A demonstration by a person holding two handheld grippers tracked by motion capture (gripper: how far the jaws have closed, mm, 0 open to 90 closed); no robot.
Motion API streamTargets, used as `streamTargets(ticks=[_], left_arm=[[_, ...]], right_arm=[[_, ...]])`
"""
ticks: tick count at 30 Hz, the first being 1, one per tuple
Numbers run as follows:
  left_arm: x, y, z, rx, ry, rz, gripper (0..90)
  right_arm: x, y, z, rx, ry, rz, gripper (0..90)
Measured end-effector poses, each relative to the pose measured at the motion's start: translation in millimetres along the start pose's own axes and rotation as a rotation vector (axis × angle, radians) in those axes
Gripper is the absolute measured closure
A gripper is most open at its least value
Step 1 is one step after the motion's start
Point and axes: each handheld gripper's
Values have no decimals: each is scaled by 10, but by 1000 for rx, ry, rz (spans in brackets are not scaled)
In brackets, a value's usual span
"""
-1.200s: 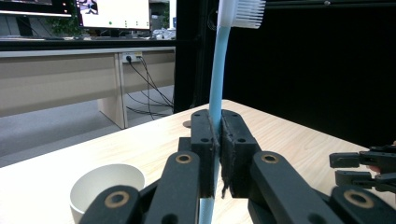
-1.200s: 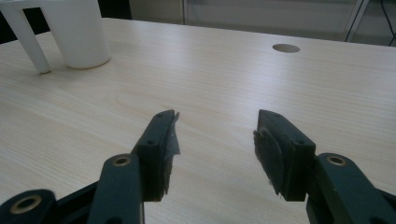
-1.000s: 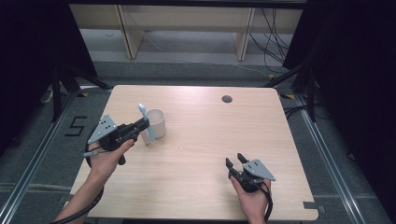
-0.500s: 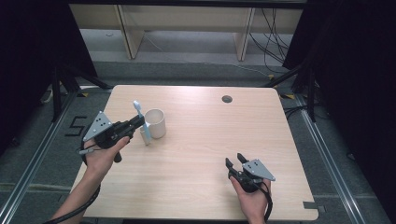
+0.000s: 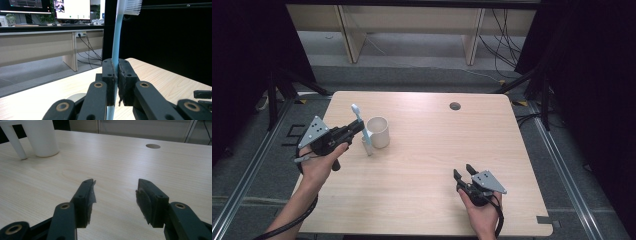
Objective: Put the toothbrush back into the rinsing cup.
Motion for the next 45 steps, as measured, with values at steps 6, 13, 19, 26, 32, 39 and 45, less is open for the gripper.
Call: streamTargets(ticks=[6, 13, 19, 26, 32, 39, 45], left_arm=[[-1, 23, 13, 4, 3, -7, 838], [2, 45, 38, 8, 12, -12, 838], [-6, 61, 57, 3, 16, -14, 838], [-25, 72, 84, 1, 22, -17, 838], [-42, 60, 114, 2, 23, -17, 838], [-74, 41, 150, -5, 36, -16, 838], [-93, 22, 169, -13, 48, -6, 838]], right_arm=[[0, 2, -14, 19, -11, -12, 486], [-7, -2, 0, 4, -6, -10, 486], [-4, -2, -2, 4, -7, -11, 486], [-5, -1, -13, 23, -18, -18, 486], [-3, -3, 2, 3, -7, -11, 486], [-3, -3, -6, 16, -14, -14, 486], [-2, -5, -1, 14, -14, -10, 486]])
Point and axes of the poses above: each handheld gripper's, and its own axes: x roughly backward along the jaws, y roughly out of its top, z roughly to its left, and after that the axes turned 5 degrees about z, right-handed
